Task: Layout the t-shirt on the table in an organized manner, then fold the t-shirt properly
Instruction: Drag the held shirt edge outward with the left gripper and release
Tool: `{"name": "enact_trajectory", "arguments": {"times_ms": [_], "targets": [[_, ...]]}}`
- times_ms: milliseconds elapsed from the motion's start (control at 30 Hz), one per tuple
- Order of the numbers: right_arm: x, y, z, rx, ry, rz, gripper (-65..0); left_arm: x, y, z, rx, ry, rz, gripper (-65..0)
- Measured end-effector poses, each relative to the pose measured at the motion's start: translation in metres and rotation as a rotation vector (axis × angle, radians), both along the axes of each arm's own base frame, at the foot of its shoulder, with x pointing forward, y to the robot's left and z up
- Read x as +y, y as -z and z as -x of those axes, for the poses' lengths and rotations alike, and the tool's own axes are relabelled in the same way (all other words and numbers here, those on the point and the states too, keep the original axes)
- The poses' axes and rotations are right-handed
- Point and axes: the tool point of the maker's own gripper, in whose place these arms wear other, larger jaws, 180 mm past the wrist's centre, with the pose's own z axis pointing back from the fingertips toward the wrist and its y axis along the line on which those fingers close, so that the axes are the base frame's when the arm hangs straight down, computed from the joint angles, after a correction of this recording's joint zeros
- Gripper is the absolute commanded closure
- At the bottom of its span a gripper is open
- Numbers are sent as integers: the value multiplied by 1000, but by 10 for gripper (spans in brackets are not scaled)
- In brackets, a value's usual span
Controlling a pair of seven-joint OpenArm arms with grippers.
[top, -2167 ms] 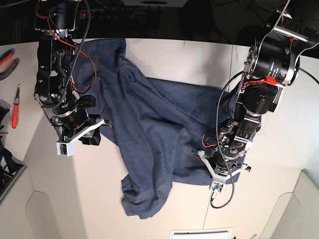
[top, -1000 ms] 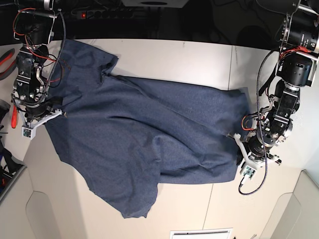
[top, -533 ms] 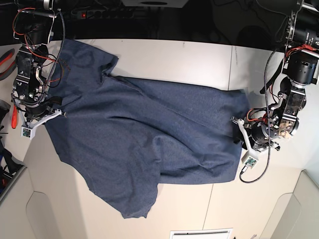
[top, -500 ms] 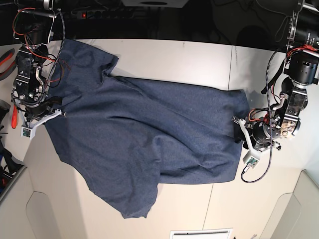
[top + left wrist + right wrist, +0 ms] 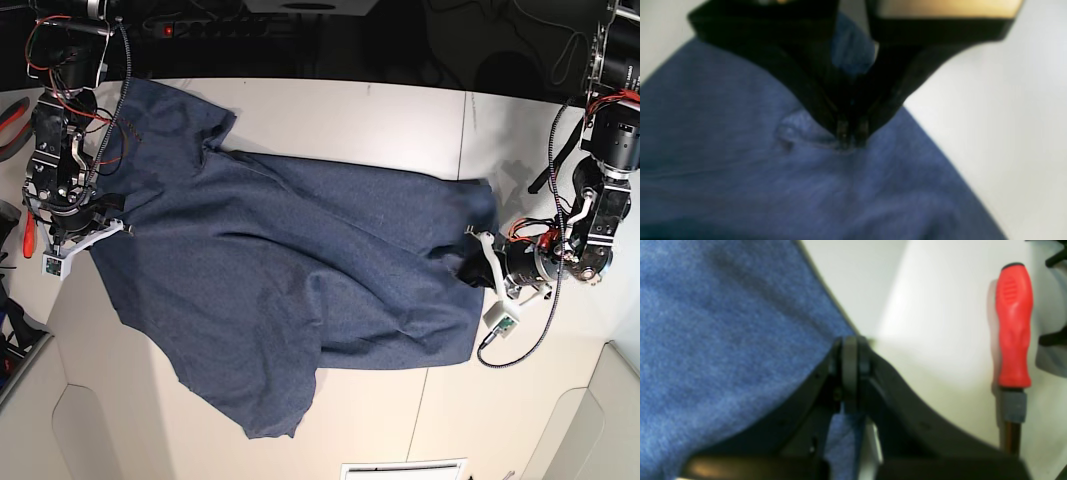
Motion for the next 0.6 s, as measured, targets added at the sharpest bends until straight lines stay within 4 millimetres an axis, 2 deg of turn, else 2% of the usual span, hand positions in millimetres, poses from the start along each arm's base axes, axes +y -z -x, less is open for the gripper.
{"name": "enact_trajectory", "arguments": {"times_ms": [167,300,467,533,600], "targets": [[0,0,0,2,0,0,0,-8,-49,-1,-18,80,22,0],[0,0,0,1,0,0,0,-26,-69,21,88,168,38,0],[0,0,0,2,0,0,0,-44,-73,81,302,293,119,0],[0,0,0,1,0,0,0,-41,-64,108,383,308,148,0],[0,0,0,2,0,0,0,-29,-49,135,476,308,126,0]]}}
